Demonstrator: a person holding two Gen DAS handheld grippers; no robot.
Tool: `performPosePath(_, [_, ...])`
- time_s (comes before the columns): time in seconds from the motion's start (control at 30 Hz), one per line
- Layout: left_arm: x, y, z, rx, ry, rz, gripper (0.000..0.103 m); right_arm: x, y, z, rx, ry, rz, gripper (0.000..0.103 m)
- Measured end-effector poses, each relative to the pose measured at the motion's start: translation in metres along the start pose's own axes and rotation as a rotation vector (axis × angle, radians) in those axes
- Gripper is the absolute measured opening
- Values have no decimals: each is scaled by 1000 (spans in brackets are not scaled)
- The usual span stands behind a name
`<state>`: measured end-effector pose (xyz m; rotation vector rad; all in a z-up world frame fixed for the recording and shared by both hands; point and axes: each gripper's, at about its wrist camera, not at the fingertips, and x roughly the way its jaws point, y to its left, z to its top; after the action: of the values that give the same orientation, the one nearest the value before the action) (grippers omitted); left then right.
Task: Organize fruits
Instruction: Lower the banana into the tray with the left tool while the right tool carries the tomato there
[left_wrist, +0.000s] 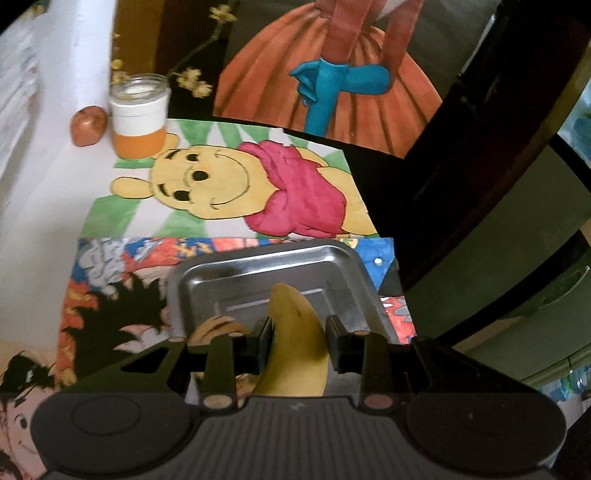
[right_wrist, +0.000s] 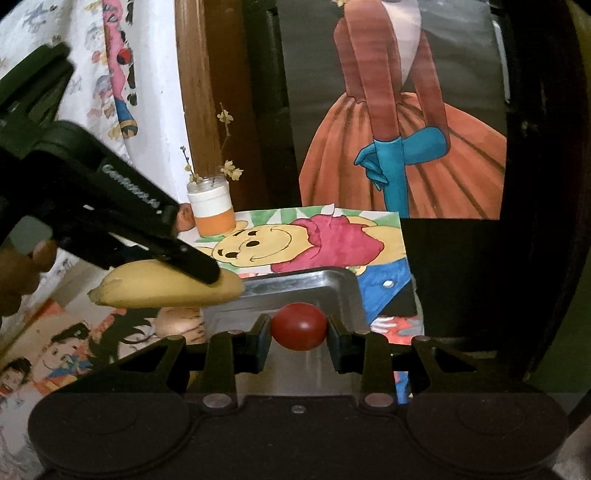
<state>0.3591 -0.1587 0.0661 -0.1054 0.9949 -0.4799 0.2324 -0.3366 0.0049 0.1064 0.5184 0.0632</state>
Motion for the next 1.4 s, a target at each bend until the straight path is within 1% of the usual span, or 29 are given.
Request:
performPosePath(0.17, [24,-10,8,21,12,2,35,14,-9,1,-30,18,8,34])
performPosePath(0.43, [54,-17,4,55,45,-13,35,30,-14,-13,-25,65,8,34])
performPosePath(0.53, [58,-16,4,57,37,-12,35,30,-12,-13,-38,65,10,34])
performPosePath(0.7, [60,-17,0,66,18,-17,35,33,-6,-15,-74,94,2,34])
performPosePath(0.97, [67,-17,-8,68,22,-14,35,37,-4,-16,-86,118,-2,34])
performPosePath(1.1, [73,-13,-12,45,37,-23,35,38,-4,-17,-90,126,-5,35])
performPosePath(1.4, [72,-13,-11,44,37,-24,35,41,-4,-17,-94,138,-11,35])
